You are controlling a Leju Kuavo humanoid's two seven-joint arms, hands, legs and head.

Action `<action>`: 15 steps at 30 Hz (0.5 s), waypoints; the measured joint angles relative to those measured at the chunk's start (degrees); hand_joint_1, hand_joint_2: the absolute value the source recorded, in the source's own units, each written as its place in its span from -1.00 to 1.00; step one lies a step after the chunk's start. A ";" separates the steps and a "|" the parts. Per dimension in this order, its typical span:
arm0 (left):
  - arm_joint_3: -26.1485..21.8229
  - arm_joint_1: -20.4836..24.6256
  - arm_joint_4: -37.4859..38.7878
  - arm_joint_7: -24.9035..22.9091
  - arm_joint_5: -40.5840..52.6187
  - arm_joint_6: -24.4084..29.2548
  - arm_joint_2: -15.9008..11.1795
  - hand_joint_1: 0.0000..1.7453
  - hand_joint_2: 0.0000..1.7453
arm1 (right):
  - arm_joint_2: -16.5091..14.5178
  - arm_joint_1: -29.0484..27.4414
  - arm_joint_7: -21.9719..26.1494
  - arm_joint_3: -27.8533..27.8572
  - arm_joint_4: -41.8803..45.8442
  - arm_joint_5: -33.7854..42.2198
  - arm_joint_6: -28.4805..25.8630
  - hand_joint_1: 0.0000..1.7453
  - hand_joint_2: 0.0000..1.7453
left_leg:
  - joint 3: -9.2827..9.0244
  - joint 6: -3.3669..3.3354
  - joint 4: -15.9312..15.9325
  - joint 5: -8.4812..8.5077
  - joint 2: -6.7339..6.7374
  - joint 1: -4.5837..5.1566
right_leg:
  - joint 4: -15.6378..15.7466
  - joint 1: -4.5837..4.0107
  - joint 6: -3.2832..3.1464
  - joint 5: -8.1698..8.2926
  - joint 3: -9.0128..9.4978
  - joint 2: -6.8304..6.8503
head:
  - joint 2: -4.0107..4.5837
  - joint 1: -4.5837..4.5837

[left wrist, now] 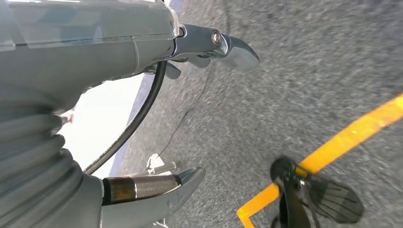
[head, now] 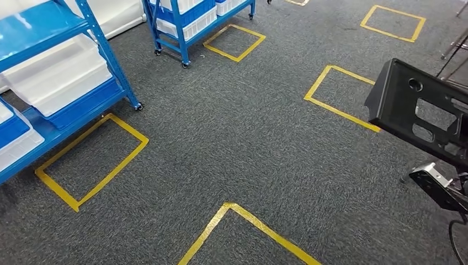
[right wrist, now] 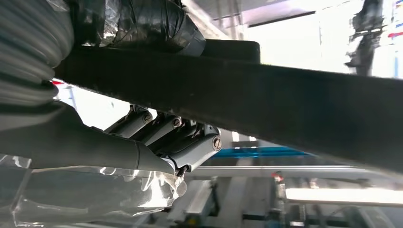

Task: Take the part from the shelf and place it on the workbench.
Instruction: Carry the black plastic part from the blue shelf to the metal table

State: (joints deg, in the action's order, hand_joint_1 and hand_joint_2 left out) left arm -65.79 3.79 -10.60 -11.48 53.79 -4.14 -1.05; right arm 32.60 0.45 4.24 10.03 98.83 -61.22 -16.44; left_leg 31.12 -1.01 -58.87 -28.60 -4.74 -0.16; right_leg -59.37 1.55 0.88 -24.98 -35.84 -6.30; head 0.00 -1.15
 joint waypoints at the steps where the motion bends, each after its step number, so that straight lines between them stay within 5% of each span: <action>1: -0.02 0.02 0.00 0.01 -0.01 0.00 -0.04 -1.00 1.00 | -0.09 0.18 -0.02 -0.17 -0.09 -0.03 0.00 1.00 1.00 | -0.08 -0.16 0.21 -0.02 0.09 0.10 | 0.08 0.07 0.48 0.24 -0.24 -0.65 | 0.00 0.01; 2: -0.03 0.05 0.00 0.02 -0.01 0.01 -0.08 -1.00 1.00 | -0.14 0.24 -0.02 -0.31 -0.16 -0.05 -0.01 1.00 1.00 | -0.15 -0.47 0.41 0.23 0.83 0.13 | 0.30 0.23 0.92 0.51 -0.42 -1.24 | 0.00 0.00; 4: -0.06 0.16 0.00 0.03 -0.05 0.01 -0.13 -1.00 1.00 | -0.17 0.36 -0.01 -0.46 -0.31 -0.07 -0.01 1.00 1.00 | -0.39 -1.34 1.22 0.91 2.34 0.05 | -0.57 0.23 1.40 -0.02 -1.07 0.47 | 0.00 0.07; 7: -0.07 -0.01 0.00 0.22 0.34 -0.53 -0.13 -1.00 1.00 | -0.36 1.05 -0.01 -0.84 -0.55 -0.13 -0.01 1.00 1.00 | -0.37 -2.12 1.88 1.39 4.74 0.14 | -9.28 -0.03 1.76 -4.98 -5.14 5.26 | 0.00 0.19; 9: 0.11 -0.27 0.00 0.85 1.64 -2.06 -0.13 -1.00 1.00 | -0.78 1.39 0.09 -1.51 -1.03 -0.46 -0.06 1.00 1.00 | -0.24 -2.13 1.83 1.33 6.33 0.28 | -14.74 0.12 2.06 -6.88 -7.45 5.94 | 0.00 0.19; 11: 0.80 -0.39 0.00 1.96 3.61 -4.28 -0.12 -1.00 1.00 | -1.50 2.53 0.32 -2.64 -2.09 -1.30 -0.25 1.00 1.00 | -0.22 -1.93 1.73 1.17 7.93 0.32 | -12.35 0.27 2.18 -4.90 -5.74 6.41 | 0.00 0.19; 13: 2.09 -0.38 0.00 3.39 5.84 -6.51 -0.12 -1.00 1.00 | -2.40 5.03 0.47 -4.26 -3.89 -2.63 -0.62 1.00 1.00 | -0.20 -1.44 1.45 0.82 9.42 0.46 | -4.68 0.12 1.97 -1.89 -1.29 8.16 | 0.00 0.19; 15: 3.83 -0.35 0.00 5.13 8.38 -8.70 -0.12 -1.00 1.00 | -3.41 8.34 0.48 -6.27 -6.32 -4.02 -1.03 1.00 1.00 | -0.19 -0.74 1.12 0.39 10.72 0.71 | -0.32 -0.27 1.31 -0.85 0.95 9.35 | 0.00 0.14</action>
State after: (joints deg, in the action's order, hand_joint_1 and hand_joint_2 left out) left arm -61.96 3.45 -10.60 -6.35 62.17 -12.83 -1.18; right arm 29.19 8.79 4.72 3.76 92.51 -65.24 -17.47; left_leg 30.93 -1.75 -57.75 -28.22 5.98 0.55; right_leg -59.69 1.28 2.19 -25.83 -34.89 3.05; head 0.00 -1.01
